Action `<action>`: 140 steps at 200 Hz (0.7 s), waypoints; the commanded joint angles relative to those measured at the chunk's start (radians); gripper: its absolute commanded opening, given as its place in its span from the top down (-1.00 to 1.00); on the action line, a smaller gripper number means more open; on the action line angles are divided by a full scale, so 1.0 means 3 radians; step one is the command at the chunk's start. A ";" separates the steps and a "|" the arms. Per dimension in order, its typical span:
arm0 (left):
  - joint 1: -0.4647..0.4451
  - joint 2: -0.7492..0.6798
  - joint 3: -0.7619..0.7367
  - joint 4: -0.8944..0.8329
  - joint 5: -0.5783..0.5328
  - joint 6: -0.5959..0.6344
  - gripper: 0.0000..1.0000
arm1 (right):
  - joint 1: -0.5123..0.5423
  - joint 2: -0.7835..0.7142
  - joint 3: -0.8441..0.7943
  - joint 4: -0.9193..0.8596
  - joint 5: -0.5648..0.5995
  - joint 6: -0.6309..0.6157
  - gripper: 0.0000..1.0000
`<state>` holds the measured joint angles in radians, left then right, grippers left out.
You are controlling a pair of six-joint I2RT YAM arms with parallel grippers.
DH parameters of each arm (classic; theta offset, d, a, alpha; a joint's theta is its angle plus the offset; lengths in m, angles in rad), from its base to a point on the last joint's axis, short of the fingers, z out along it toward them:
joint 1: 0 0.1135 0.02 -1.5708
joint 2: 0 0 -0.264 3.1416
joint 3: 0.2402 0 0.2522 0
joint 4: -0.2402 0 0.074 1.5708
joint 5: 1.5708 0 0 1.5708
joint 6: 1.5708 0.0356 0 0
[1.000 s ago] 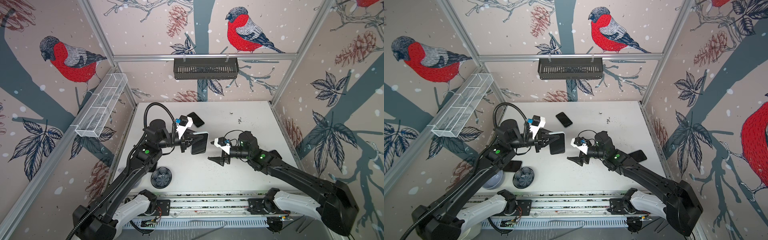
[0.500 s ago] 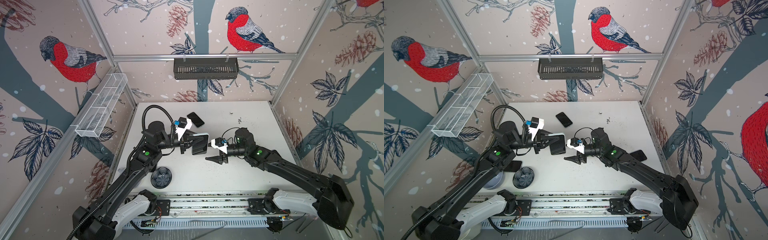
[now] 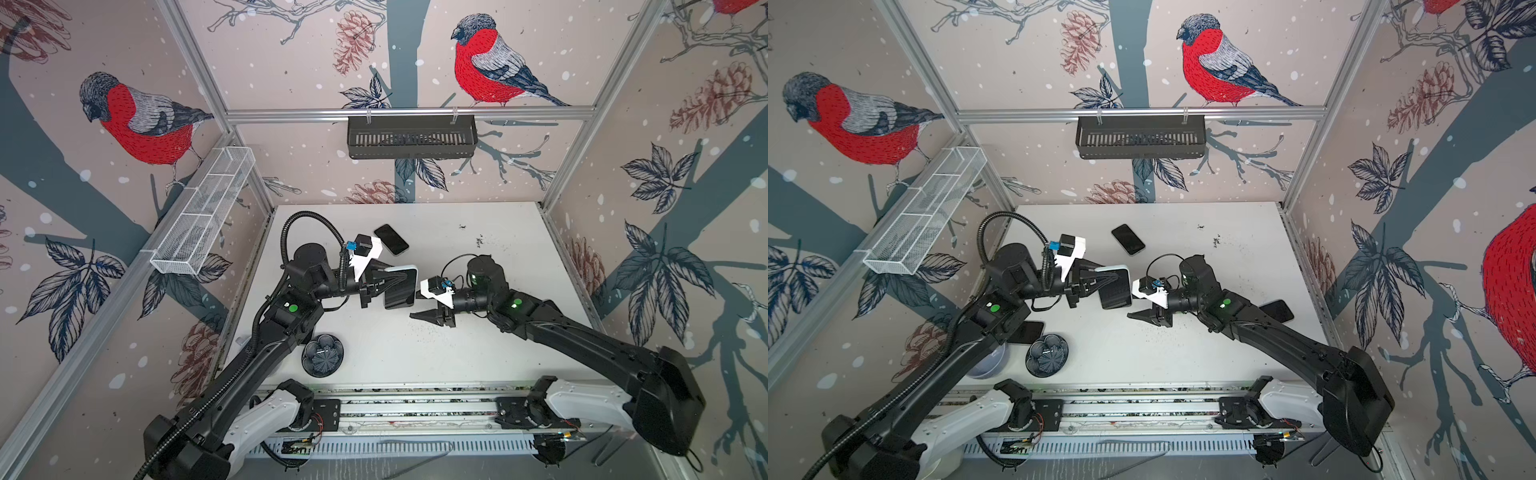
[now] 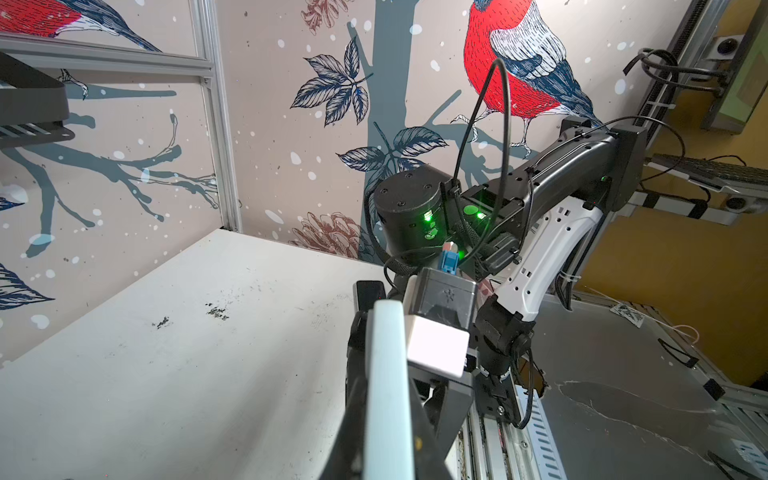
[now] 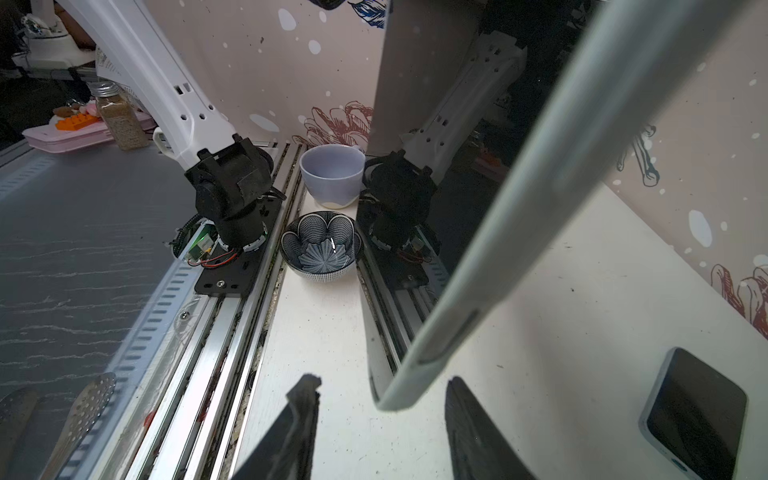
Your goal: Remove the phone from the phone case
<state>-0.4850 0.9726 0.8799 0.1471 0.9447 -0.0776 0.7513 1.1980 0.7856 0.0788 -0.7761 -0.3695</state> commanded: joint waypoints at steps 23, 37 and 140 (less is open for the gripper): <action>0.0007 -0.0016 -0.0009 0.0237 0.0067 -0.0015 1.00 | 0.0016 0.0021 0.0054 0.0070 -0.0090 0.0004 0.02; 0.0005 -0.0015 -0.0013 0.0241 0.0066 -0.0012 1.00 | 0.0016 0.0045 0.0070 0.0071 -0.0096 0.0015 0.10; 0.0006 0.0135 0.0036 0.0293 0.0190 -0.0174 1.00 | 0.0036 0.0072 0.0096 -0.0106 -0.0193 -0.0329 0.87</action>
<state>-0.4831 0.9913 0.8722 0.1596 0.9939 -0.0826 0.7559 1.2289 0.8078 0.0532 -0.8124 -0.3752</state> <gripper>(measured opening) 0.124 0.127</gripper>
